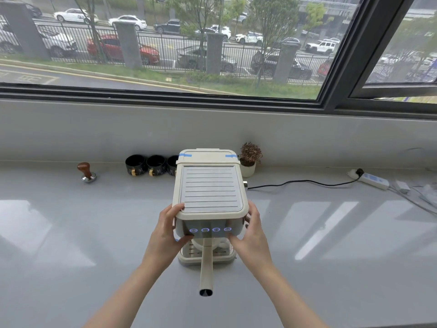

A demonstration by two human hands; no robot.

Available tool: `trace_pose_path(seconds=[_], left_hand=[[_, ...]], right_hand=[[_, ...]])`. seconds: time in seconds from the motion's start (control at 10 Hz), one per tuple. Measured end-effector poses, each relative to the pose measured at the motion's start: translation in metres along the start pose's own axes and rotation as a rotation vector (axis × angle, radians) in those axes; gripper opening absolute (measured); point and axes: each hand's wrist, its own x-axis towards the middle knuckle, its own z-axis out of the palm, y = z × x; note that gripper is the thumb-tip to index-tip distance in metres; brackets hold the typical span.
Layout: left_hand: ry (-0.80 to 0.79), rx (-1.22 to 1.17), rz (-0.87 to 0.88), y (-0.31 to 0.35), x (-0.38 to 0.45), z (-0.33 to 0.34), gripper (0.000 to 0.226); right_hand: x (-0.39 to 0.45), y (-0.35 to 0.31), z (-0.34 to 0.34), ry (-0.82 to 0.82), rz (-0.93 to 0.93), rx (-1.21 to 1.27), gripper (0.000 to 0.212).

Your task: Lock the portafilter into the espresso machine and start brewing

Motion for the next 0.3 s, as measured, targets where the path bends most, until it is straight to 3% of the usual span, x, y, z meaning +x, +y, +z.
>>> trace_pose_path(seconds=[0.1,0.3], left_hand=[[-0.004,-0.009,0.004,0.000,0.001,-0.001,0.096],[-0.012,-0.062,-0.021,0.000,0.000,0.000,0.099]], right_hand=[[-0.005,-0.033,-0.025,0.058,-0.073,0.023,0.091],[-0.024,-0.180,-0.118,0.372,-0.479,0.456,0.041]])
